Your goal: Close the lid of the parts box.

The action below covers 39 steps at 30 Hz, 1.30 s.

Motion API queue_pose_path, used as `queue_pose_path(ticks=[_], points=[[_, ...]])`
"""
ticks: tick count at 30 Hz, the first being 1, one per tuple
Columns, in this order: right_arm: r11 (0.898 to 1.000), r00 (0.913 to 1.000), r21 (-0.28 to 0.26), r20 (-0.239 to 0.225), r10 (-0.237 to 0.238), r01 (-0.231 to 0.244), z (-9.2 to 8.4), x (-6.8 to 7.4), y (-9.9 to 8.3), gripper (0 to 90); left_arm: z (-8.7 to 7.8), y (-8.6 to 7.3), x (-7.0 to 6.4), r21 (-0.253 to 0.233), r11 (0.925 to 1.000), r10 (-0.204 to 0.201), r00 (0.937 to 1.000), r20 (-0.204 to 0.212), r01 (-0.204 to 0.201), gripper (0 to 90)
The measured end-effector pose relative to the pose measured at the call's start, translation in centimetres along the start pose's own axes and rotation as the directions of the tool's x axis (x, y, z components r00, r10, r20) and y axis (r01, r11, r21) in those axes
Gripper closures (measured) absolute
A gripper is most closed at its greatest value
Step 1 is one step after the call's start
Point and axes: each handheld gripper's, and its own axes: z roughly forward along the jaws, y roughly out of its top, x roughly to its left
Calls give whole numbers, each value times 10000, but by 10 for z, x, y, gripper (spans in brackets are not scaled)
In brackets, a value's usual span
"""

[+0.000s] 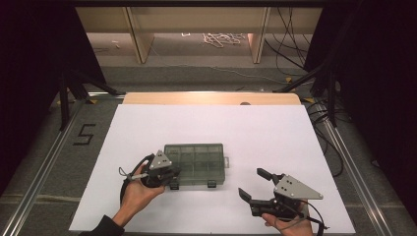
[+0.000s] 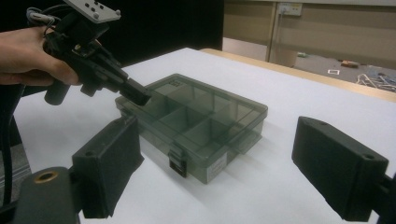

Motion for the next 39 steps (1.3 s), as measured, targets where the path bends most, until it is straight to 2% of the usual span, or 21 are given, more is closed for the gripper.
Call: queue_pose_path(ticks=[1,2,4,6,11,13,15,20,24,26,27,33,34,35,36,38,39], points=[[10000,10000,18,-20,11,-11,0,0,0,162,0,0,-1,-24,9999,-167,9998,102,167,898],[10000,10000,9,-33,32,-32,0,0,0,163,1,0,-2,-33,9999,-146,9998,124,147,898],[10000,10000,19,-51,18,-18,0,0,0,162,1,1,0,-92,9998,195,9996,189,-193,897],[10000,10000,-78,-24,49,-49,1,0,0,162,1,1,-2,-50,10000,-61,9998,167,62,886],[10000,10000,-80,-26,56,-56,1,0,0,163,2,3,-5,-97,9999,-100,9997,240,102,842],[9999,10000,-102,-29,42,-43,1,0,0,163,-1,4,-6,83,9999,-155,9993,330,152,830],[9999,10000,-75,-5,90,-90,0,0,0,163,-1,5,-5,-50,10000,-8,9996,273,10,819],[9998,9999,-145,-116,102,-103,1,0,0,163,-1,5,-3,-177,9998,7,9995,300,-1,809],[10000,10000,-50,-2,56,-56,1,0,0,163,-2,6,-3,-210,9997,87,9994,338,-80,796],[9999,9999,-21,-25,104,-104,1,0,0,163,-3,6,-3,-232,9997,48,9994,336,-40,793],[10000,10000,-10,36,35,-35,1,0,0,163,-4,7,-4,-276,9995,-151,9993,328,160,787],[10000,10000,-57,-1,75,-75,1,0,0,163,-11,10,-2,-667,9971,-345,9990,289,364,675],[10000,10000,-73,-9,67,-68,1,0,0,162,-11,10,-3,-793,9950,-589,9976,355,615,652],[9999,10000,-70,-7,75,-75,1,0,0,163,-13,11,-2,-877,9949,-461,9982,377,493,624],[9998,9999,-137,-70,118,-118,1,0,0,163,-14,11,-3,-1152,9912,-600,9973,416,645,602],[9999,10000,-69,3,85,-85,0,0,0,163,-18,12,-4,-1287,9898,-581,9980,264,610,541],[9999,10000,-91,-26,79,-79,1,0,0,162,-19,12,-5,-1513,9862,-646,9976,257,678,507]])
